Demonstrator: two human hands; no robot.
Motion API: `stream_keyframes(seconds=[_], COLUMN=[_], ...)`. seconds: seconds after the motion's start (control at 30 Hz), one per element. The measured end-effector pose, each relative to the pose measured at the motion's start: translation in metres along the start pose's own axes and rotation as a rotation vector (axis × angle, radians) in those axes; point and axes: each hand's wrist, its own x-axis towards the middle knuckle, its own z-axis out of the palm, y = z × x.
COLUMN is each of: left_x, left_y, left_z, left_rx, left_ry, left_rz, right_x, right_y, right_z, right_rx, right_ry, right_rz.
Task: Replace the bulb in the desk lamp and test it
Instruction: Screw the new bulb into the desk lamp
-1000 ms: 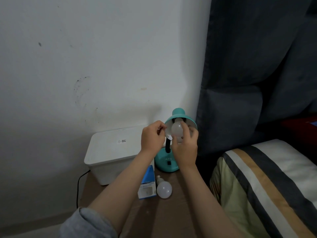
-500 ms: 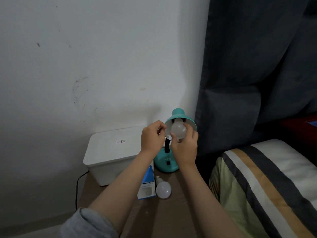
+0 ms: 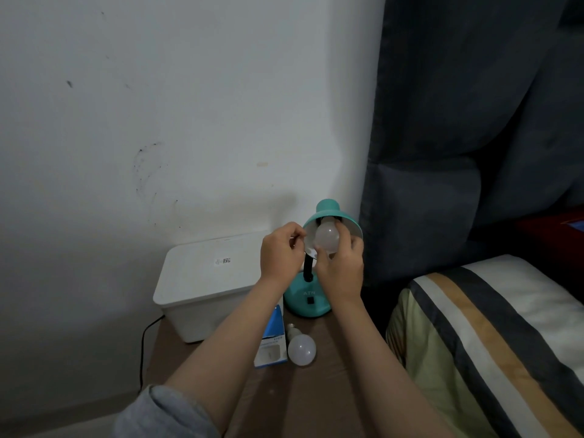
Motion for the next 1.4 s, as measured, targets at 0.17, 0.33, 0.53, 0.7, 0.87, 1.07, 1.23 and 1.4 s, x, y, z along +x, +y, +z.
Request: stream_keyframes(seconds=[0.17,0.33,0.53,0.7,0.87,1.07,1.23,1.4], left_x=[0.002,0.004,0.005,0.006,0.005,-0.004,-0.021,-0.04], left_y=[0.002,0.005,0.006,0.005,0.004,0.004,-0.005,-0.034], left_z=[0.0,0.001,0.001,0.002,-0.001,-0.013,-0.033,-0.07], left_rx=[0.016,0.016,0.039,0.039,0.012,-0.001,0.047,0.184], left_ry=[-0.006,-0.004,-0.005,-0.007,-0.026,-0.159,-0.188,-0.109], left_rz=[0.0,-0.01,0.003,0.005,-0.028,-0.062,-0.099,-0.198], right_x=[0.006,0.009,0.01,0.01,0.01,0.003,-0.016,-0.045], right_y=[-0.002,-0.003,-0.003,-0.003,-0.004,-0.002,-0.011,-0.023], right_z=[-0.002,-0.004,-0.003,-0.005,-0.006,-0.01,-0.012,0.022], right_rx=[-0.034,-0.032,-0.025,-0.012,0.03,0.053,0.04,0.076], right_ry=[-0.032,-0.038,-0.029,-0.025,-0.038,-0.078,0.157,-0.087], right_rz=[-0.009,-0.008,0.013,0.027,0.042,0.042,-0.092,-0.385])
